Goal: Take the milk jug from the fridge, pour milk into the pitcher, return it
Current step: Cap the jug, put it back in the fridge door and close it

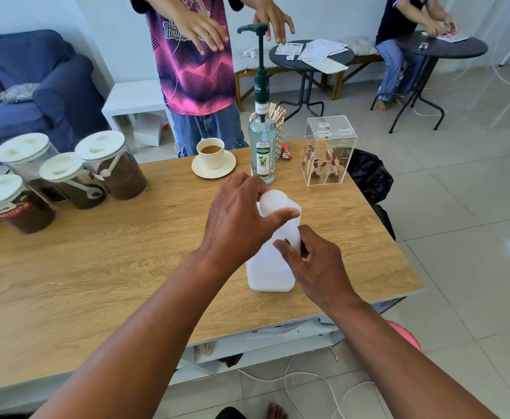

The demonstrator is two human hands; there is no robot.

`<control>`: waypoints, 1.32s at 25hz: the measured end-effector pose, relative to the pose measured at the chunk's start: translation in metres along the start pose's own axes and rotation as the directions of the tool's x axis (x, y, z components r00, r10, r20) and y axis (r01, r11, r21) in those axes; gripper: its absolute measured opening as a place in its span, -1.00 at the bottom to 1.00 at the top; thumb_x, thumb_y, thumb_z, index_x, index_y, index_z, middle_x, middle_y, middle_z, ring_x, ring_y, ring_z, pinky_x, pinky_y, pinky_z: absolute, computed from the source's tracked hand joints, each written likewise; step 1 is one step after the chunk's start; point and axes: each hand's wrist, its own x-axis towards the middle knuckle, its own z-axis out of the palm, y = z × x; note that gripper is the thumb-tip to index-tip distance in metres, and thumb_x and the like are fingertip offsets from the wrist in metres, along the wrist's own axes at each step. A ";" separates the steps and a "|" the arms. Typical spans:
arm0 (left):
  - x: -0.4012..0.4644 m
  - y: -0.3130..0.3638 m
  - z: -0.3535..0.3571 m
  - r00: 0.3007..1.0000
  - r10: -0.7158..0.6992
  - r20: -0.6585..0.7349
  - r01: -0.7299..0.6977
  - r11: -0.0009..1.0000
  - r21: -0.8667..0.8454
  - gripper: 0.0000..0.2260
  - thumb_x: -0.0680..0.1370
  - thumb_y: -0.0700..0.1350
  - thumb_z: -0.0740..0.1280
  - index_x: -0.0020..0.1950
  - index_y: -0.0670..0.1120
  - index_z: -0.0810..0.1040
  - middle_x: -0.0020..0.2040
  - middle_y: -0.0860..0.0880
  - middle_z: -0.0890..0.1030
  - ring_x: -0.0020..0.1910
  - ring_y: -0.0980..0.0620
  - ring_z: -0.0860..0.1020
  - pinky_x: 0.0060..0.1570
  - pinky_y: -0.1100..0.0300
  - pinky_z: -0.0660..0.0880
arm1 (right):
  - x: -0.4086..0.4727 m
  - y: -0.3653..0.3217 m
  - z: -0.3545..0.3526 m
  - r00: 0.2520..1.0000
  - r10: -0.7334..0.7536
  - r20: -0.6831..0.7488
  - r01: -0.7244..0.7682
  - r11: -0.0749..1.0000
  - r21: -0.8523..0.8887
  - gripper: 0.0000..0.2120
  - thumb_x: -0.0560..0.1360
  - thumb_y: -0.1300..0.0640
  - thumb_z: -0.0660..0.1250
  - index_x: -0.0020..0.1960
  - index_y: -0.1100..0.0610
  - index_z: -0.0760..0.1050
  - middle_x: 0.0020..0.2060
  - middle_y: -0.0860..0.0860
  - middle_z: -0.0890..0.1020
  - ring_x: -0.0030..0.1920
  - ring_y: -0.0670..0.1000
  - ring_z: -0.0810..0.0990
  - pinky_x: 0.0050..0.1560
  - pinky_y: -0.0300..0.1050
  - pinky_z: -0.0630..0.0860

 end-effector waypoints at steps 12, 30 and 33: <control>0.017 -0.006 -0.018 0.954 0.199 0.225 -0.181 0.979 -0.098 -0.63 0.48 0.09 0.52 0.21 -0.06 0.65 0.07 0.03 0.58 -0.04 0.14 0.49 -0.09 0.51 0.33 | 0.007 0.005 -0.008 0.994 -0.017 0.107 0.020 0.999 -0.033 -0.65 0.63 -0.15 0.31 -0.07 0.15 0.44 -0.31 0.03 0.54 -0.32 0.00 0.42 -0.32 -0.10 0.35; -0.098 -0.058 0.039 0.836 -0.431 0.340 0.548 0.688 -0.475 -0.73 0.68 0.01 0.26 0.34 0.02 0.59 0.21 0.05 0.68 0.22 0.06 0.61 0.21 0.08 0.53 | -0.002 -0.009 -0.011 0.994 0.110 -0.024 -0.112 0.986 -0.123 -0.70 0.51 -0.05 0.49 -0.13 0.19 0.59 -0.30 0.00 0.61 -0.27 0.08 0.57 -0.34 -0.11 0.40; -0.109 -0.060 0.047 0.790 -0.442 0.425 0.613 0.546 -0.571 -0.77 0.70 0.04 0.22 0.25 0.11 0.63 0.22 0.07 0.70 0.24 0.06 0.62 0.26 -0.02 0.54 | -0.011 -0.019 -0.009 0.989 0.143 -0.044 -0.145 0.989 -0.031 -0.71 0.50 -0.01 0.50 -0.19 0.21 0.56 -0.33 0.06 0.63 -0.32 0.09 0.53 -0.38 -0.13 0.34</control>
